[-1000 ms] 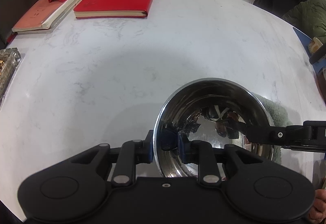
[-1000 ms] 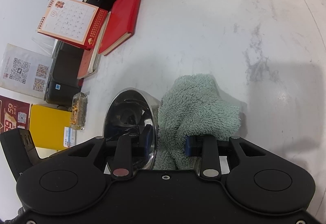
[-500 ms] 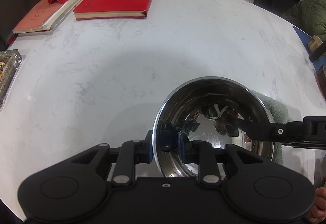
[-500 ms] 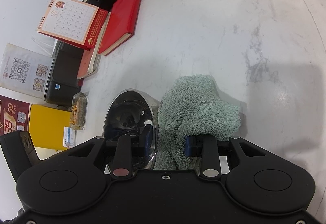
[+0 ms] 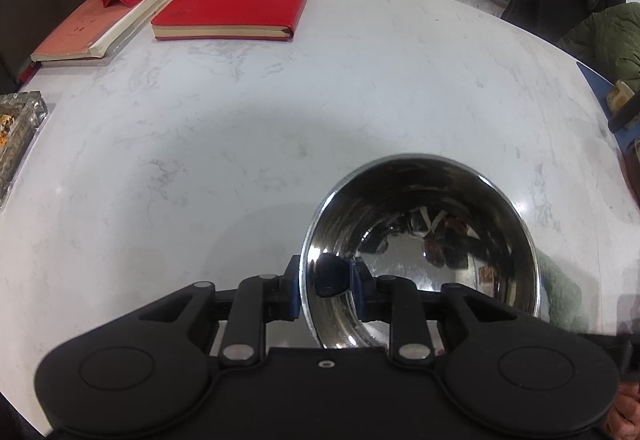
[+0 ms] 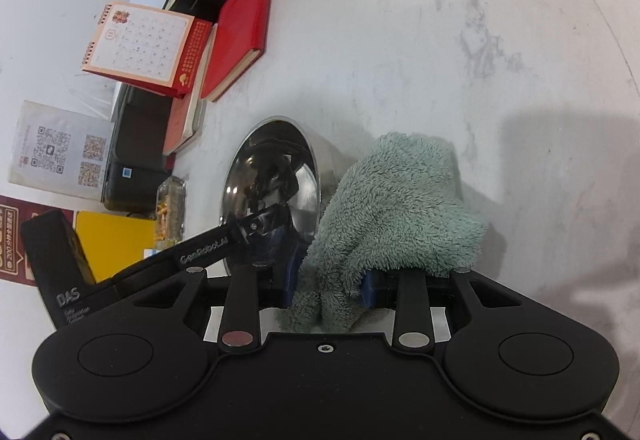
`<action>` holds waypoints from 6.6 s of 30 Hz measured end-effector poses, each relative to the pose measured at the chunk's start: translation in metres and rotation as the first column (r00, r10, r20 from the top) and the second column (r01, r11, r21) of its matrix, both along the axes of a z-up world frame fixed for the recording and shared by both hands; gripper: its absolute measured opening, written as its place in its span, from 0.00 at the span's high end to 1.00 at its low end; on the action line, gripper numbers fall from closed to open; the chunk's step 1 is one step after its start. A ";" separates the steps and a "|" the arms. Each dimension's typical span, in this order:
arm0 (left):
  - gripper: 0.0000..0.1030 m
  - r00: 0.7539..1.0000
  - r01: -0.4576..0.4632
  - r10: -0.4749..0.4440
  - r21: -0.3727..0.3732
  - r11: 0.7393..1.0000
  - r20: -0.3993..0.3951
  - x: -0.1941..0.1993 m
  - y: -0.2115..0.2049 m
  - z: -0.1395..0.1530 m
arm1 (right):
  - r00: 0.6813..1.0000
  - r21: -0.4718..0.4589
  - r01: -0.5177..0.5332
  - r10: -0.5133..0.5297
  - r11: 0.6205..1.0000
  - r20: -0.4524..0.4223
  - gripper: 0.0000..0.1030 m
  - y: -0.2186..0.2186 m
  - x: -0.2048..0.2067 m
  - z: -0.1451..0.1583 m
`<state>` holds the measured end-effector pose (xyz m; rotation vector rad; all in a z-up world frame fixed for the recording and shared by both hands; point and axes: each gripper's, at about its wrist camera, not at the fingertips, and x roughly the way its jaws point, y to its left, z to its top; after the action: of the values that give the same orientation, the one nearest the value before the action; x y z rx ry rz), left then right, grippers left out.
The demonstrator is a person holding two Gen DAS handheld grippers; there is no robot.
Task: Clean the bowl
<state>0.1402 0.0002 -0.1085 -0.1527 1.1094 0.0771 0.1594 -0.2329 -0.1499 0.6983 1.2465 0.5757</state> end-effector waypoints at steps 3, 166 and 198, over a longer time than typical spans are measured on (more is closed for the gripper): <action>0.80 1.000 0.005 -0.006 -0.064 0.998 -0.012 -0.005 0.008 0.003 | 1.000 -0.015 -0.006 0.007 1.000 0.025 0.70 -0.003 0.013 0.004; 0.11 0.981 0.186 -0.186 -0.003 0.982 0.050 -0.089 -0.010 0.073 | 0.917 -0.642 0.240 0.046 0.728 0.395 0.00 0.045 -0.092 0.130; 0.11 0.981 0.190 -0.190 -0.004 0.982 0.048 -0.098 -0.014 0.075 | 0.909 -0.656 0.239 0.073 0.716 0.411 0.00 0.051 -0.101 0.132</action>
<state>0.0424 -0.0133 -0.0334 -0.0553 1.0718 -0.1019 0.0588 -0.1820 -0.0178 -0.0247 0.9151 0.1185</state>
